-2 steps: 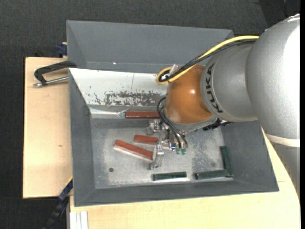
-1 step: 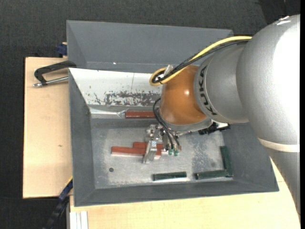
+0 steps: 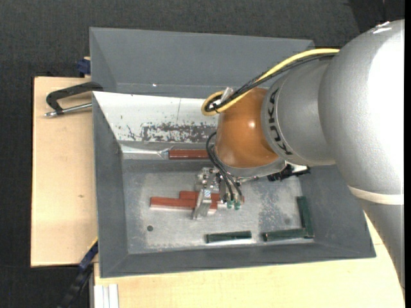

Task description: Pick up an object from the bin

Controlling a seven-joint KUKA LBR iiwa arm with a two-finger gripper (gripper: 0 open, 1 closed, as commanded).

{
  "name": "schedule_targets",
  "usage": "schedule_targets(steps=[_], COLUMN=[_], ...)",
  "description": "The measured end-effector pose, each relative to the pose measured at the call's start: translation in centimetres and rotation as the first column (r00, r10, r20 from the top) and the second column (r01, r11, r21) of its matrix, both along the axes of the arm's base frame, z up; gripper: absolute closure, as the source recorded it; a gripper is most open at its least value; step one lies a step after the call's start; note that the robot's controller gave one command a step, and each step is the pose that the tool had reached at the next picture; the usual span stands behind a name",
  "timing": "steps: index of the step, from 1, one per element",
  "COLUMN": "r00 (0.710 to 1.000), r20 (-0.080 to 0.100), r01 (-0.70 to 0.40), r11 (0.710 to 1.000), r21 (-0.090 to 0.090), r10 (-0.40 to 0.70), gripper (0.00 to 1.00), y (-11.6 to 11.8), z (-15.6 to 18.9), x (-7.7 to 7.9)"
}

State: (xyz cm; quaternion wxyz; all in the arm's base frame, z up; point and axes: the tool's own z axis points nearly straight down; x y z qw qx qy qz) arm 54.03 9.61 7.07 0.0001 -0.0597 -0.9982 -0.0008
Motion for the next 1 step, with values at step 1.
schedule_targets(steps=[1], r00=[1.0], r20=[-0.002], r01=[0.0], r11=[1.0], r21=[0.0], r10=[0.0], gripper=[1.0], y=[-0.02], z=[0.33], x=[-0.1])
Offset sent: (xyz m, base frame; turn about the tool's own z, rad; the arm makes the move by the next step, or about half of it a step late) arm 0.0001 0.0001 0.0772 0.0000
